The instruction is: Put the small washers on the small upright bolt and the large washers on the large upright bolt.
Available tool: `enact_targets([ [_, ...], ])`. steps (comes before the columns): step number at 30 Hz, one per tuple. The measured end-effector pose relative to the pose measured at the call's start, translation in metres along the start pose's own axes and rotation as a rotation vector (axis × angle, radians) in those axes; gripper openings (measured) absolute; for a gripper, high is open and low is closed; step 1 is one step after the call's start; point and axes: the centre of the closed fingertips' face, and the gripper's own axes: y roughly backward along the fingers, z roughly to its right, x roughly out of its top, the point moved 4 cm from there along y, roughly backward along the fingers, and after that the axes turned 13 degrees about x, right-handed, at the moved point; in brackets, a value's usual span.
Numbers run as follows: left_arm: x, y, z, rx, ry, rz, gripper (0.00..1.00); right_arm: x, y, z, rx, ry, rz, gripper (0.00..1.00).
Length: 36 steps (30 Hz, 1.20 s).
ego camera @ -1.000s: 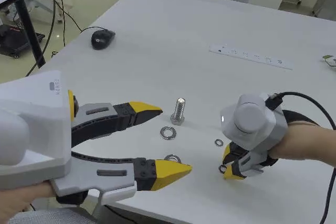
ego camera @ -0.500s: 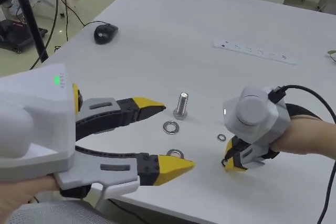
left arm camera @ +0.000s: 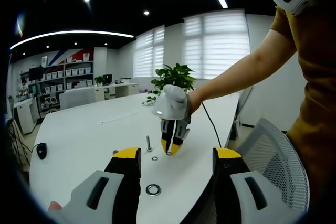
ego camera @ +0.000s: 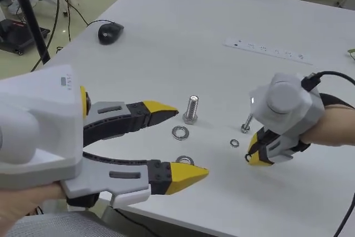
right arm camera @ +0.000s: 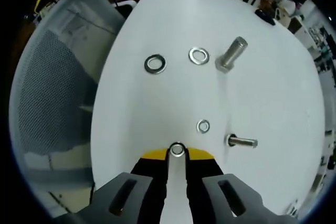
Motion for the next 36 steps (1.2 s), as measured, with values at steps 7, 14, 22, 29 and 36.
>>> enact_targets([
  [7, -0.003, 0.000, 0.002, -0.006, 0.004, -0.006, 0.54, -0.004, 0.023, 0.012, -0.044, -0.016, 0.008, 0.12],
  [14, -0.004, -0.002, 0.003, -0.013, 0.009, -0.011, 0.53, -0.002, 0.039, 0.037, -0.089, -0.025, 0.011, 0.12],
  [22, -0.002, -0.003, -0.001, -0.005, 0.012, -0.013, 0.53, 0.003, 0.049, 0.046, -0.113, -0.023, 0.015, 0.12],
  [29, -0.003, -0.003, -0.004, 0.001, 0.017, -0.018, 0.53, 0.007, 0.050, 0.052, -0.115, -0.017, 0.013, 0.12],
  [36, -0.003, -0.004, -0.006, 0.002, 0.025, -0.016, 0.53, 0.012, 0.050, 0.058, -0.110, -0.011, 0.015, 0.12],
])
